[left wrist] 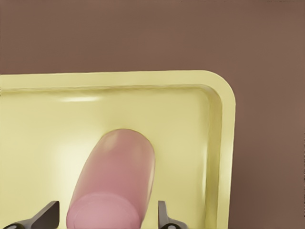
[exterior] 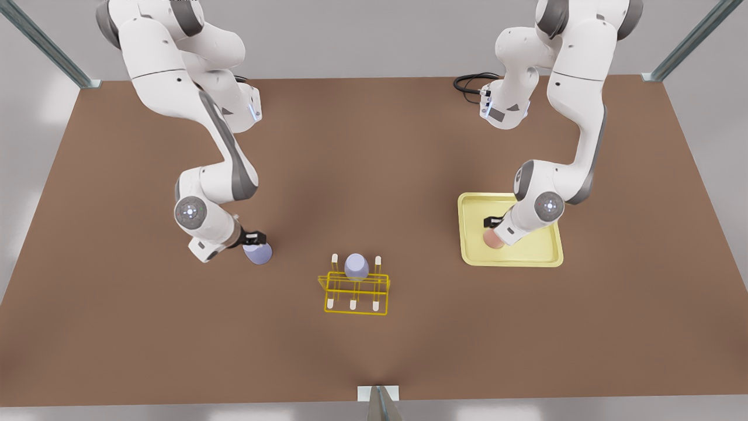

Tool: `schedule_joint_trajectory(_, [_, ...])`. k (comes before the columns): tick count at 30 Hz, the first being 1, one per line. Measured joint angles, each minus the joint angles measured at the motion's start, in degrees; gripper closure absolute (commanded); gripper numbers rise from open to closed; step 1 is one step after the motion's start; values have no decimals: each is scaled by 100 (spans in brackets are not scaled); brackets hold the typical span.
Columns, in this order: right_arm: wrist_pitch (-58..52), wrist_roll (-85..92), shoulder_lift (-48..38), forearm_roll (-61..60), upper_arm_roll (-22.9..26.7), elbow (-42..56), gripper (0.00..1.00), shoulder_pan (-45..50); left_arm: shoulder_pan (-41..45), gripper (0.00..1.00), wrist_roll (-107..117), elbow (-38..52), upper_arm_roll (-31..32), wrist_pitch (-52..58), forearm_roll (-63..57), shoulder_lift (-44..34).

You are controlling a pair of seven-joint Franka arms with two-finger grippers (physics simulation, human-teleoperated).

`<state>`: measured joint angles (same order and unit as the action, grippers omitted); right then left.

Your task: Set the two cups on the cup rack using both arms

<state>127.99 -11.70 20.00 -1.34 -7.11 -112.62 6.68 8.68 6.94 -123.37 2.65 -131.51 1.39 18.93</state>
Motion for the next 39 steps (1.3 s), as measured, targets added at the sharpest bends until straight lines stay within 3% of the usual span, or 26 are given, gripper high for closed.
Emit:
schedule_joint_trajectory(15, [747, -107, 439, 3, 9, -381, 0, 6, 33, 0, 83, -286, -1, -661, 19, 105])
schedule_joint_trajectory(16, [759, -111, 452, 8, 9, -396, 0, 8, 36, 4, 87, -287, -1, -675, 19, 123])
schedule_joint_trajectory(17, [769, -115, 472, 11, 9, -404, 0, 13, 41, 17, 91, -287, -1, -688, 18, 132])
schedule_joint_trajectory(18, [778, -119, 494, 13, 9, -408, 0, 15, 45, 18, 99, -287, -1, -699, 13, 137])
schedule_joint_trajectory(30, [808, -153, 668, 30, 9, -433, 0, 17, 47, 17, 164, -269, -1, -815, -2, 229])
schedule_joint_trajectory(33, [792, -159, 672, 29, 5, -429, 9, 18, 52, 18, 179, -269, -1, -818, -5, 210])
schedule_joint_trajectory(39, [771, -159, 727, 21, 2, -379, 14, 14, 54, 18, 215, -259, -3, -750, -7, 44])
